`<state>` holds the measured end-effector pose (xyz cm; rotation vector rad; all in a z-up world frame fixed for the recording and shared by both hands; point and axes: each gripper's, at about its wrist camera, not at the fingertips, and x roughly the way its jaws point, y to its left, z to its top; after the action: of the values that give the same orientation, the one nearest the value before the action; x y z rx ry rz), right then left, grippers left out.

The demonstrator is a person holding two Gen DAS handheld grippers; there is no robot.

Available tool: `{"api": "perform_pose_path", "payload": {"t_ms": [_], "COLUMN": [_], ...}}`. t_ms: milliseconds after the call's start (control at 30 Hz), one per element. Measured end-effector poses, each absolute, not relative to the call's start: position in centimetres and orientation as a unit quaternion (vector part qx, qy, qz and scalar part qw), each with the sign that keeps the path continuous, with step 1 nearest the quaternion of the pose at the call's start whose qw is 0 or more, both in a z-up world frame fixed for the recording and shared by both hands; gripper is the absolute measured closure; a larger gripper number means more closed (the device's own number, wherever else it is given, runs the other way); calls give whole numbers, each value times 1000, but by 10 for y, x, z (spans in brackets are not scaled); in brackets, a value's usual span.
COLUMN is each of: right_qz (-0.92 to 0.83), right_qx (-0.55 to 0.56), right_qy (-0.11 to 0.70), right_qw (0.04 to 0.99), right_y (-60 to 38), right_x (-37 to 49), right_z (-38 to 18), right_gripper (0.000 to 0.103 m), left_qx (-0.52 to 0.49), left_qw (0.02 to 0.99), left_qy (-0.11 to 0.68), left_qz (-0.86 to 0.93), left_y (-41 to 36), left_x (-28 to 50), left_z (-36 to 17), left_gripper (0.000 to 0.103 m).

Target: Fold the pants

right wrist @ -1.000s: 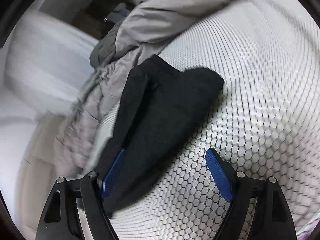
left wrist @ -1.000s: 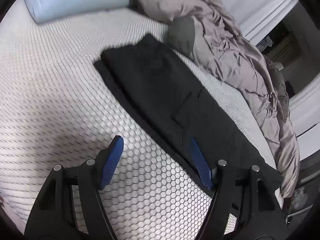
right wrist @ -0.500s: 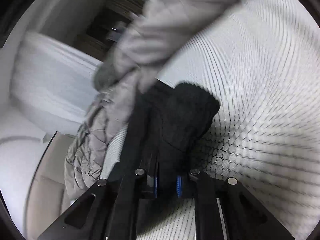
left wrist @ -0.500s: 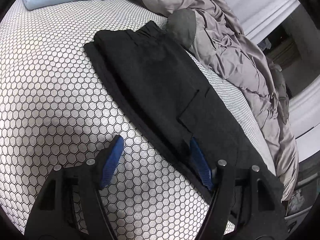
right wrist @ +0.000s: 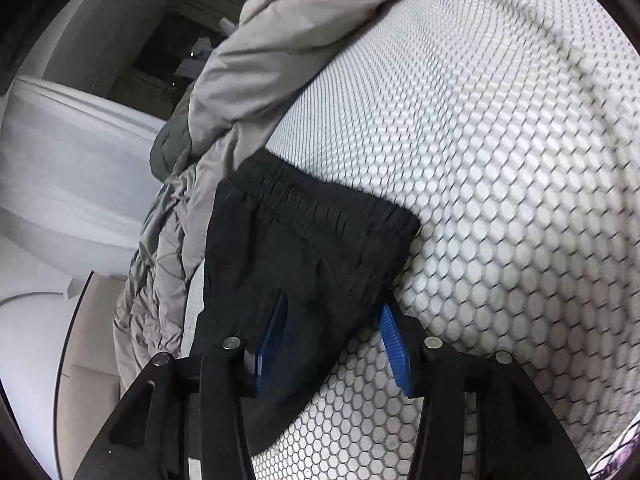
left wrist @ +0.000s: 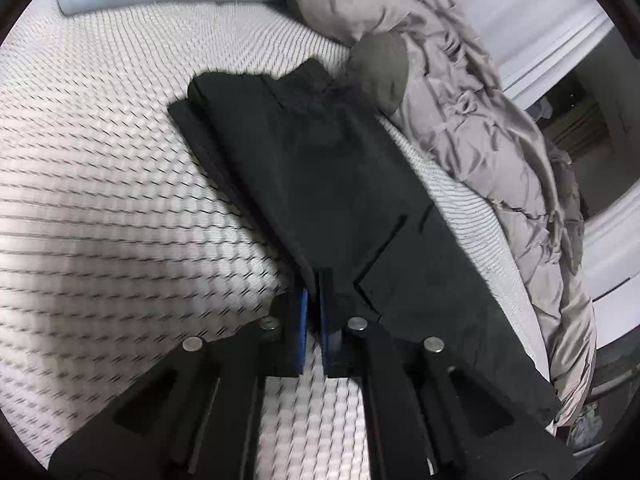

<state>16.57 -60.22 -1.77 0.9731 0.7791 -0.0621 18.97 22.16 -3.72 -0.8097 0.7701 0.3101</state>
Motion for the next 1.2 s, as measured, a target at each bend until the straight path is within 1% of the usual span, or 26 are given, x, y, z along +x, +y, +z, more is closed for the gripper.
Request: {"api": "perform_pose_path", "payload": {"t_ms": [100,167,233,333,433,467,500,533,600,633,733,800,833,867,900,933,967,1000,1033,1067,1100,1133,1167,1200], "right_qz": [-26,-18,-16,-2,10,10,2,-11,-4,-1,12,5,-5,-21,-37,-63,-60,-60,-58,-58,-105,-128,-147,-160], "right_qx": [465,460,452,462,469,466,459,452,437,415,384,380,377,362,344,310,308,308,328,328,321,314,307,298], "right_qy": [355,353,358,361,359,356,351,340,320,313,305,311,329,362,392,434,434,434,413,413,370,350,334,319], "right_qw": [811,815,817,810,807,810,816,824,840,854,872,871,866,858,853,844,844,844,848,848,865,873,879,885], "right_y": [-607,-613,-610,-622,-621,-619,-618,-617,-611,-605,-594,-596,-599,-600,-602,-601,-603,-603,-609,-609,-614,-616,-618,-616], "right_x": [165,162,165,167,173,177,178,177,175,168,141,127,121,121,118,122,122,122,117,117,104,100,97,96], "right_z": [-18,-15,-14,-25,-32,-32,-31,-27,-13,2,31,32,24,12,3,-11,-16,-16,-7,-7,13,21,28,37], "right_gripper": [56,56,55,55,55,60,68,86,92,93,94,94,93,92,89,77,72,71,71,63,56,43,37,37], "left_qx": [-387,-352,-334,-360,-372,-371,-369,-366,-363,-366,-372,-366,-356,-349,-337,-330,-309,-293,-277,-270,-272,-283,-289,-290], "left_qw": [845,856,856,840,838,839,840,842,844,843,843,841,837,834,835,837,844,850,855,857,857,861,865,870], "left_qy": [334,333,344,359,354,352,351,349,350,348,344,356,374,385,394,394,392,388,382,373,366,356,351,347], "left_qz": [157,181,195,190,186,185,184,185,184,183,178,178,182,185,184,186,193,202,217,233,237,227,212,196], "left_y": [228,229,235,246,251,252,251,251,249,250,255,257,257,256,254,253,249,246,243,241,241,238,236,231], "left_x": [147,133,132,132,131,131,131,130,129,128,124,124,126,128,129,129,129,128,126,122,119,115,113,113], "left_z": [-21,-15,-19,-34,-34,-33,-32,-32,-32,-31,-28,-31,-35,-37,-38,-36,-30,-25,-18,-11,-6,1,5,11], "left_gripper": [102,102,102,102,102,102,102,102,102,102,102,101,100,98,98,98,96,91,86,72,57,53,52,49]}}
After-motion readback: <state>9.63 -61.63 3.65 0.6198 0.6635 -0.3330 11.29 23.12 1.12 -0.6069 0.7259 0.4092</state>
